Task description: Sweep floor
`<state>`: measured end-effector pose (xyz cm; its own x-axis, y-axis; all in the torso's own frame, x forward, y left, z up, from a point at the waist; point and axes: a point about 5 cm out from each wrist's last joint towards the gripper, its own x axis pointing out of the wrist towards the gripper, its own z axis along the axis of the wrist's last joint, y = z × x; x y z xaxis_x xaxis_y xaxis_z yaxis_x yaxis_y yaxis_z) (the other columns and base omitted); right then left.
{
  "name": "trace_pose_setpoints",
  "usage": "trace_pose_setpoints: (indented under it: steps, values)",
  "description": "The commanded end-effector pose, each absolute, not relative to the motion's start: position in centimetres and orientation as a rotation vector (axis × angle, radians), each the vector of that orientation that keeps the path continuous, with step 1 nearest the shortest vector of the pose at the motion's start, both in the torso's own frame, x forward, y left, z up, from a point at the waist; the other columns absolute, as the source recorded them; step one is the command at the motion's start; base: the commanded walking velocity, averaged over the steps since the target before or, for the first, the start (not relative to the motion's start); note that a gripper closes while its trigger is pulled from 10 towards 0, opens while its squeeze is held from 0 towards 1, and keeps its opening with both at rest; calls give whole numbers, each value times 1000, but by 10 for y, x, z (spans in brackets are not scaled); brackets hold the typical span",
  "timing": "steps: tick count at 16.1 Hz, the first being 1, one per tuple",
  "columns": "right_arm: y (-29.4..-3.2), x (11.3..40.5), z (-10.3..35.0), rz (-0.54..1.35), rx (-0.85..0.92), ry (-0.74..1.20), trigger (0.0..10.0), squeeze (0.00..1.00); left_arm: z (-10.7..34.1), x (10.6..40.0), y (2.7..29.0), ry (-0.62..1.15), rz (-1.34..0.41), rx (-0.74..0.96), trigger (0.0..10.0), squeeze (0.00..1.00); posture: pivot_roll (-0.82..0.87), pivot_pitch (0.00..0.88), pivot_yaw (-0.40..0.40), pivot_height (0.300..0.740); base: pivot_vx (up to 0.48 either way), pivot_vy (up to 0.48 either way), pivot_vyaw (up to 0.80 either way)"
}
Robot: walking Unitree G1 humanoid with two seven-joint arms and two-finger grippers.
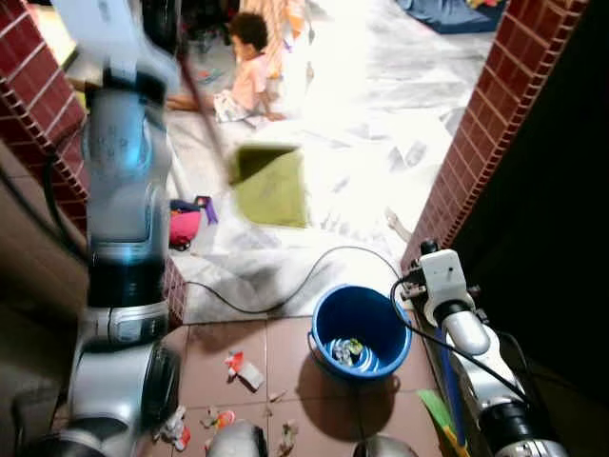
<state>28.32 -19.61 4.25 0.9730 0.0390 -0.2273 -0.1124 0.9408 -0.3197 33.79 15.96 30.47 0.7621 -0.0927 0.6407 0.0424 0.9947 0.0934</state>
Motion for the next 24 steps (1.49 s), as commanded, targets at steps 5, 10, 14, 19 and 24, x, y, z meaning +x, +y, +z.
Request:
trace_pose_setpoints:
  steps: [5, 10, 14, 19, 24]
  values:
    - [-192, 287, 42, 102, -325, 223, 10000, 0, 231, 344, 154, -450, -90, 88, 10000, 0, 12, 0, 24, 740, 0, 0, 0]
    - [-194, 294, 46, 105, -324, 211, 10000, 0, 160, 338, 155, -191, -37, 12, 10000, 0, 6, 0, 32, 740, 0, 0, 0]
    - [-189, 295, 47, 134, -301, 204, 10000, 0, 128, 337, 150, -62, 20, -110, 10000, 0, 2, 0, 27, 740, 0, 0, 0]
    - [-177, 283, 48, 170, -209, 166, 10000, 0, 104, 336, 128, 12, 33, -194, 10000, 0, -27, 0, 46, 740, 0, 0, 0]
    - [-176, 274, 49, 158, -197, 158, 10000, 0, 98, 342, 108, 29, 3, -209, 10000, 0, -59, 0, 61, 740, 0, 0, 0]
